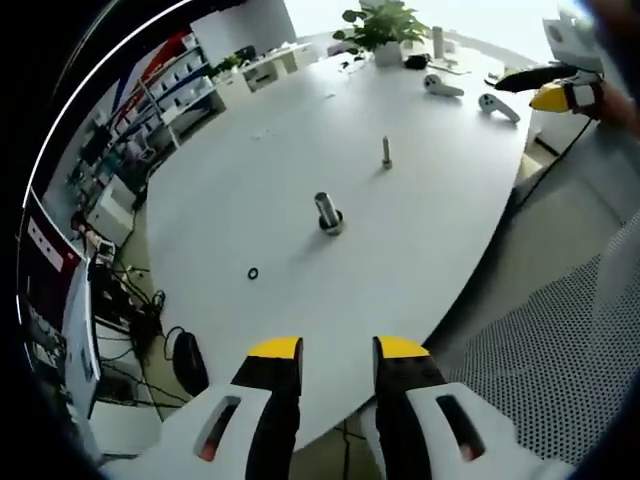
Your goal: Place the washer onto the threaded stud by aligning its center hole with the stud, sliding it down to the base, and recovering from edge contact or off-axis alignment until the washer reaches the visible bottom stop.
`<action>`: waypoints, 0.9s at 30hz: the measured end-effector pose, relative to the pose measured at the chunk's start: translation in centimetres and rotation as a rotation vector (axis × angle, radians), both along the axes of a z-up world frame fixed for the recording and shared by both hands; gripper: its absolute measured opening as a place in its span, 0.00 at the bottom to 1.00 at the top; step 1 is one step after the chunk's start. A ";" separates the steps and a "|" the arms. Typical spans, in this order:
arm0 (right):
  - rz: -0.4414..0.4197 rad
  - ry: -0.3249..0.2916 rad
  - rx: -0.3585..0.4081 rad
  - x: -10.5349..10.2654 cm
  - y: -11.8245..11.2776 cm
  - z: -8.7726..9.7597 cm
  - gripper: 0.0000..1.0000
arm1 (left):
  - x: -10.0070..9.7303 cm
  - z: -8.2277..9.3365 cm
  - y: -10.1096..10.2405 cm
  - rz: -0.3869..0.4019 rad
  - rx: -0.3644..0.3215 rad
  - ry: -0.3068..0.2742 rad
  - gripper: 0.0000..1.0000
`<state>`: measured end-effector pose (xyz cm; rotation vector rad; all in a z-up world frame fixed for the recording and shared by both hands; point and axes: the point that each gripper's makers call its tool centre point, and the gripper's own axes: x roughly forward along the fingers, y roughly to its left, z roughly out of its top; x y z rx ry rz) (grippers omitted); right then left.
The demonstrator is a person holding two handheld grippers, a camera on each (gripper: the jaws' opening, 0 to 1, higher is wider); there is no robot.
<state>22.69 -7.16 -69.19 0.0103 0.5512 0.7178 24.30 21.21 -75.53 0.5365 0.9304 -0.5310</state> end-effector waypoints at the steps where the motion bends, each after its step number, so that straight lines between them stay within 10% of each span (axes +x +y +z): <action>1: 0.007 -0.001 0.006 0.0 0.1 0.1 0.52 | 0.6 0.0 0.2 0.019 -0.011 -0.004 0.27; 7: -0.011 0.053 0.050 -0.2 0.0 -0.3 0.50 | 4.2 -0.9 1.2 0.145 -0.120 0.030 0.28; 27: 0.023 0.088 0.026 -0.5 0.5 -1.2 0.49 | 12.0 -7.1 2.7 0.032 0.019 0.176 0.24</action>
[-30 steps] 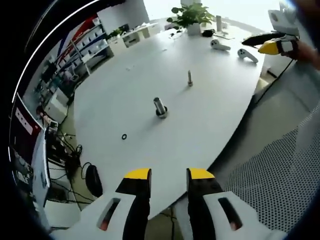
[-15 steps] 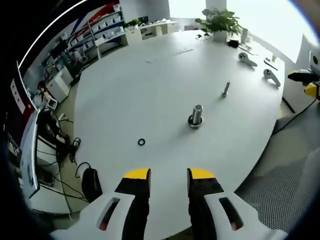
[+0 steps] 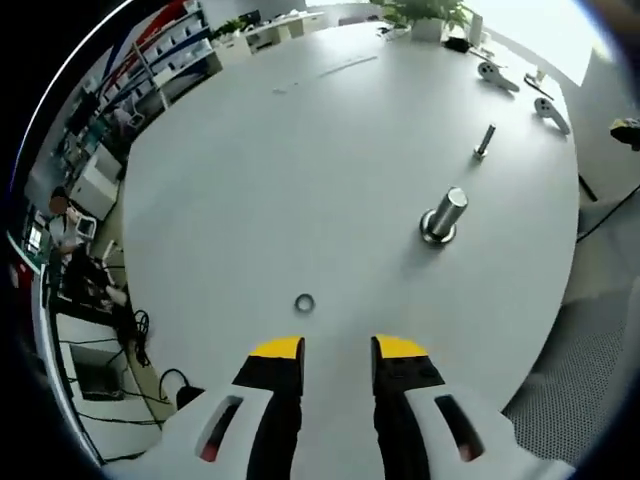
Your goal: Place the washer onto the threaded stud by aligning its center hole with the stud, sliding it down to the base, and recovering from edge contact or off-axis alignment until the washer reaches the visible bottom stop.
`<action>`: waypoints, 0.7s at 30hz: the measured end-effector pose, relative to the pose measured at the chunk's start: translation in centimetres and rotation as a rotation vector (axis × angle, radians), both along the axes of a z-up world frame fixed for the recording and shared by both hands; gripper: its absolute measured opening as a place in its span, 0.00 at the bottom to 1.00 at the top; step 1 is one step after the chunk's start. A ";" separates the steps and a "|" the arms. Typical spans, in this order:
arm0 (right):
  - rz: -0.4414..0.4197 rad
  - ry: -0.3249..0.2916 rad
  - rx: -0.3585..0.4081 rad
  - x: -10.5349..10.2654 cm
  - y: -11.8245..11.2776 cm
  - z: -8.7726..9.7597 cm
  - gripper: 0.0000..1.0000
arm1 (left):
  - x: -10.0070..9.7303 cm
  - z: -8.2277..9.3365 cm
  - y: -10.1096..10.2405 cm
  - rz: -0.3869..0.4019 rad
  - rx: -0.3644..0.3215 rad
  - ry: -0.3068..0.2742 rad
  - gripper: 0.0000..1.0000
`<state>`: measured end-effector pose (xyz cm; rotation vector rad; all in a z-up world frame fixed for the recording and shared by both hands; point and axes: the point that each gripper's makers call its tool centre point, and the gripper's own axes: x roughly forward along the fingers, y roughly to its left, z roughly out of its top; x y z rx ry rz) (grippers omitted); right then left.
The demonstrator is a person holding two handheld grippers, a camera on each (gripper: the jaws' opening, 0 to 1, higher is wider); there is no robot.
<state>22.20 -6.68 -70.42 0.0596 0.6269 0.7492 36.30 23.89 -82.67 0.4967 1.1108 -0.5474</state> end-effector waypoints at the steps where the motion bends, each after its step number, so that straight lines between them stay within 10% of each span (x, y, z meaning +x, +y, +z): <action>1: 0.004 0.014 0.002 -0.1 0.1 -0.2 0.49 | 0.1 -0.2 0.1 0.022 -0.007 0.017 0.24; 21: -0.032 -0.024 -0.034 0.3 -0.8 0.0 0.48 | 2.6 -3.9 0.4 0.073 -0.016 0.151 0.16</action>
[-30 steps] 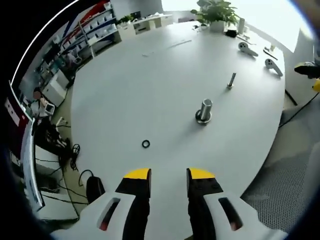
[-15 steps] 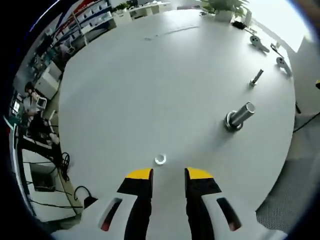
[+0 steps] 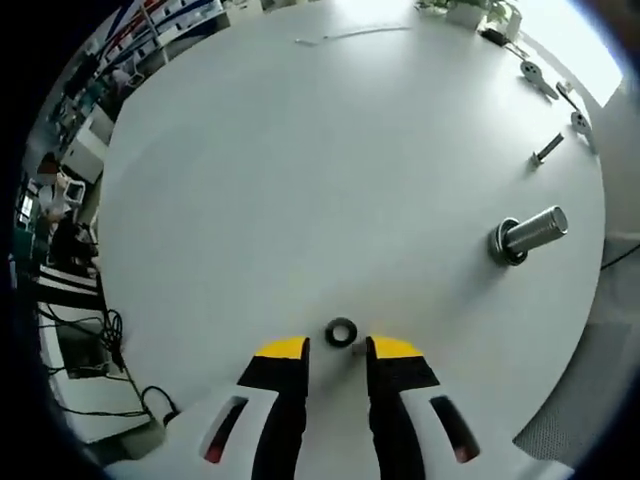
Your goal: Place the washer onto the threaded stud by aligning its center hole with the stud, sliding it down to the base, and recovering from edge contact or off-axis alignment until the washer reaches the visible bottom stop.
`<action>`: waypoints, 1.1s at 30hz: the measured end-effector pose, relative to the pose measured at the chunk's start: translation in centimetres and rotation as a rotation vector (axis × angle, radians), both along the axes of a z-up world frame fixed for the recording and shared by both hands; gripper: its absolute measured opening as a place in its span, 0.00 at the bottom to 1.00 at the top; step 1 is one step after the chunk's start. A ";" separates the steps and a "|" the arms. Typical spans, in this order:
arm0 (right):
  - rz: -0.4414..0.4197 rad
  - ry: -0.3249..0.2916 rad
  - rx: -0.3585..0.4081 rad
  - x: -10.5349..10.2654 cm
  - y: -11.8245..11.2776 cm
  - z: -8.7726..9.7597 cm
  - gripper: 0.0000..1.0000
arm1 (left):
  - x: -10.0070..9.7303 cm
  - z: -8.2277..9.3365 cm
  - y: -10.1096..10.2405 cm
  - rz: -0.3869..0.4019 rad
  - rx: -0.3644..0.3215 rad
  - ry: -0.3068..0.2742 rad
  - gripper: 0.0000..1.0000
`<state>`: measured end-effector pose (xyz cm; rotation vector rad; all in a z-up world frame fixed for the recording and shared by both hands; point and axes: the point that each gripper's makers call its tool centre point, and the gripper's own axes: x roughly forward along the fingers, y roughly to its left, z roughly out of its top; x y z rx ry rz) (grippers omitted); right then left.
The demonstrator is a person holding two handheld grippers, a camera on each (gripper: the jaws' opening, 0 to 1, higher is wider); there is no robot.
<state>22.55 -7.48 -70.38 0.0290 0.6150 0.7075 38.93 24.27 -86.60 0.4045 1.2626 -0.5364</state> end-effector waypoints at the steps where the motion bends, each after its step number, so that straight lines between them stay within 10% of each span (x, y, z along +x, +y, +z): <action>1: -0.001 0.000 0.001 0.0 0.0 0.0 0.48 | 0.3 0.0 0.3 0.000 0.012 -0.005 0.16; 23: -0.017 0.003 -0.019 0.1 -0.4 -0.3 0.48 | 0.5 0.0 -0.2 -0.084 0.085 0.103 0.10; 28: -0.018 -0.004 -0.028 0.1 -0.5 -0.2 0.48 | 0.2 -0.1 -0.3 -0.283 0.129 0.077 0.14; 33: -0.011 -0.009 -0.038 0.1 -0.5 -0.2 0.47 | 0.3 -0.2 -0.1 -0.182 0.091 0.094 0.15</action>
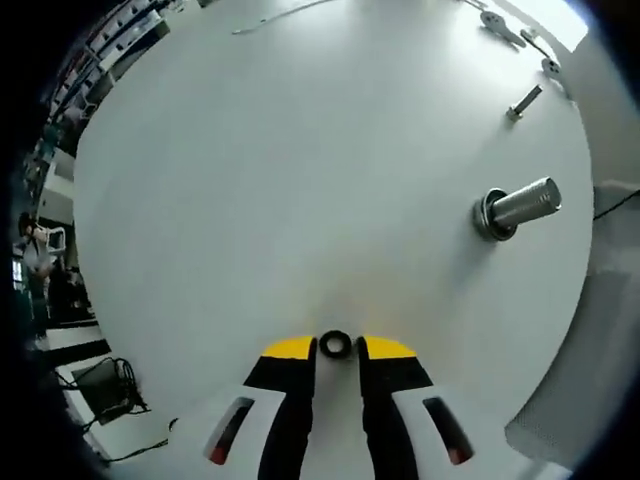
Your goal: Place the washer onto the threaded stud by aligning its center hole with the stud, sliding it down to the base, and recovering from edge contact or off-axis alignment until the washer reaches the visible bottom stop.
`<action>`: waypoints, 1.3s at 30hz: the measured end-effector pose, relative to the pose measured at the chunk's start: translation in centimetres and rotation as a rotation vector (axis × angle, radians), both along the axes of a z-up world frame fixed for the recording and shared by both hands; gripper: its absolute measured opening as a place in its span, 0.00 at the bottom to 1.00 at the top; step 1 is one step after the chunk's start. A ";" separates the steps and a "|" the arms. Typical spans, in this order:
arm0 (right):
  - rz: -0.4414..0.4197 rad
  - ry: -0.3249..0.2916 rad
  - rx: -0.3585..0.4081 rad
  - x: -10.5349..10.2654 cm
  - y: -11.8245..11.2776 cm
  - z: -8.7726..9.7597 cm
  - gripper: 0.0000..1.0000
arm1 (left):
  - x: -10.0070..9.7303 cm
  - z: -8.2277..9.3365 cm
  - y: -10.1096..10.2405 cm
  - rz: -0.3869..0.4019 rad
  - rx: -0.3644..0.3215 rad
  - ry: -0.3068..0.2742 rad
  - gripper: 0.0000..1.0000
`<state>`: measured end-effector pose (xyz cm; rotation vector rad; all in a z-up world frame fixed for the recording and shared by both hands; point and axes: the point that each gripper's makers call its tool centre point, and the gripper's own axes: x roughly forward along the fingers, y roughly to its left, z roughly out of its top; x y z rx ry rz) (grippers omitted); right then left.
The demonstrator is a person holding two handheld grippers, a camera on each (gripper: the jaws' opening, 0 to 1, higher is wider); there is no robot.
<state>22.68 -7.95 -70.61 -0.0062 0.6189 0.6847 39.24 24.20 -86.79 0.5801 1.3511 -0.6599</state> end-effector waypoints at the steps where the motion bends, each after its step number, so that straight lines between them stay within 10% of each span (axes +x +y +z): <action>1: 0.001 0.001 -0.002 0.0 0.0 0.0 0.47 | -0.1 0.0 -0.1 -0.006 0.000 0.004 0.15; 28: 0.008 -0.007 -0.035 -0.1 -0.1 -0.2 0.45 | -1.4 0.0 -1.0 -0.021 -0.008 -0.086 0.08; 39: 0.008 -0.018 -0.042 0.0 -0.1 0.0 0.45 | 0.8 5.2 -5.4 -0.141 -0.039 -0.189 0.08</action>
